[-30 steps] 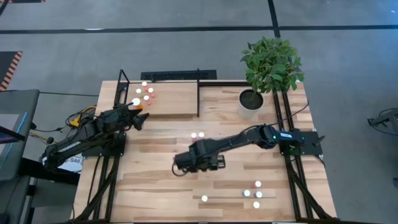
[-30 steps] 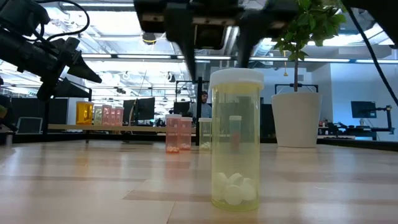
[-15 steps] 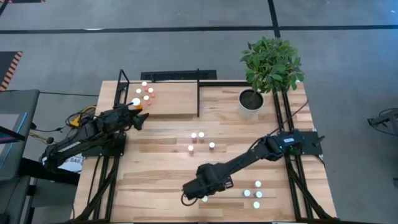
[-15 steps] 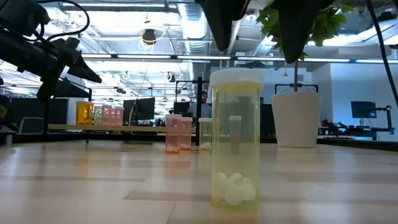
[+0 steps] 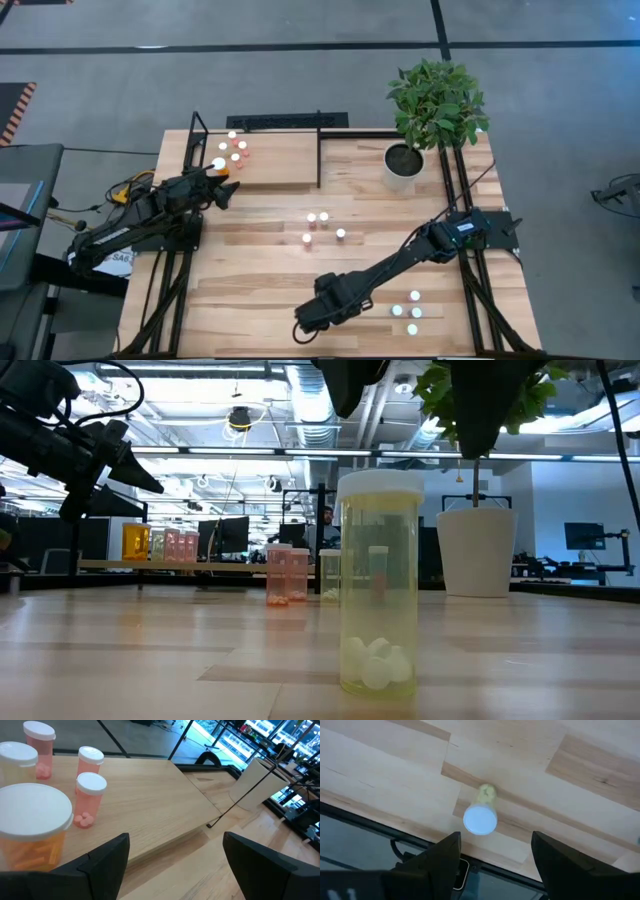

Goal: Pick and place medicine bottles onto shelf by color
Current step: Move the yellow pill bottle to the center

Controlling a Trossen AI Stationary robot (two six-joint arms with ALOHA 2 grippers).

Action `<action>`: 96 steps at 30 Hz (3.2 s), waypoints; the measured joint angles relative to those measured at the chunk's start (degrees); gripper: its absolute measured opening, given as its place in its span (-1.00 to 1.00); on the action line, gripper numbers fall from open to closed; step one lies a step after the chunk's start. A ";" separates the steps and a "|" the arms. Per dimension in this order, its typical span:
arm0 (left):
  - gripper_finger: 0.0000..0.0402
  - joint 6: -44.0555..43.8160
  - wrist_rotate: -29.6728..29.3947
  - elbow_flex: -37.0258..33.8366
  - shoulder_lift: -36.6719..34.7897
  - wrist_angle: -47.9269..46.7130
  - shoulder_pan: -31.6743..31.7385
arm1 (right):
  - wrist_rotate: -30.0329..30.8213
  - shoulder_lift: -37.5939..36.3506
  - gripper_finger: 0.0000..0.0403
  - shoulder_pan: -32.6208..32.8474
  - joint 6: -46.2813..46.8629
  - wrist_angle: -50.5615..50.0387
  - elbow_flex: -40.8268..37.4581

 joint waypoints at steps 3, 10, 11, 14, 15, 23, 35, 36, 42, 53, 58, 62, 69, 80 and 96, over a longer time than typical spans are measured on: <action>0.54 0.00 0.00 0.00 0.00 0.01 -0.01 | 0.08 0.00 0.32 0.23 -0.96 0.95 0.00; 0.54 0.00 0.00 0.00 0.00 0.02 -0.01 | 1.35 0.00 0.32 0.26 -4.01 2.25 0.00; 0.54 0.00 0.01 -0.01 0.01 0.02 -0.02 | 1.61 0.00 0.32 0.28 -4.18 2.24 0.00; 0.54 0.01 0.01 0.02 -0.01 0.00 0.00 | 2.34 0.00 0.32 0.31 -4.43 2.11 -0.05; 0.54 0.01 -0.01 -0.01 0.00 0.02 -0.02 | 2.60 -0.01 0.32 0.32 -4.64 2.65 -0.53; 0.54 0.01 -0.01 0.01 0.00 0.01 -0.01 | 1.65 -0.02 0.32 0.35 -6.89 10.94 -7.40; 0.54 0.01 0.00 -0.01 0.01 0.00 0.00 | 3.16 0.07 0.32 -0.13 -8.79 11.95 -10.21; 0.54 0.00 0.00 0.02 -0.01 0.01 0.00 | 3.12 0.07 0.32 -0.13 -8.79 12.02 -10.21; 0.54 -0.02 -0.01 -0.01 -0.01 0.00 0.00 | 2.52 0.07 0.28 0.23 -7.98 12.33 -10.21; 0.54 -0.02 -0.01 -0.01 -0.01 0.02 0.00 | 2.10 0.07 -0.25 0.31 -5.16 12.75 -10.21; 0.54 0.00 0.01 0.01 0.01 0.02 0.00 | 1.83 0.00 -0.41 -0.10 -5.19 12.08 -10.21; 0.54 0.01 0.01 -0.01 0.01 0.02 0.00 | 1.64 0.00 -0.36 -0.99 -5.21 11.07 -10.21; 0.54 -0.01 0.00 0.01 0.01 0.01 -0.01 | 1.64 0.00 -0.25 -4.74 -6.95 9.10 -10.21; 0.54 0.01 0.01 -0.01 -0.01 0.02 0.00 | 1.01 0.00 -0.35 -16.77 -13.21 4.42 -10.21; 0.54 0.00 -0.01 -0.01 -0.01 0.02 -0.02 | -1.55 0.00 -0.33 -24.54 -9.82 0.98 -10.21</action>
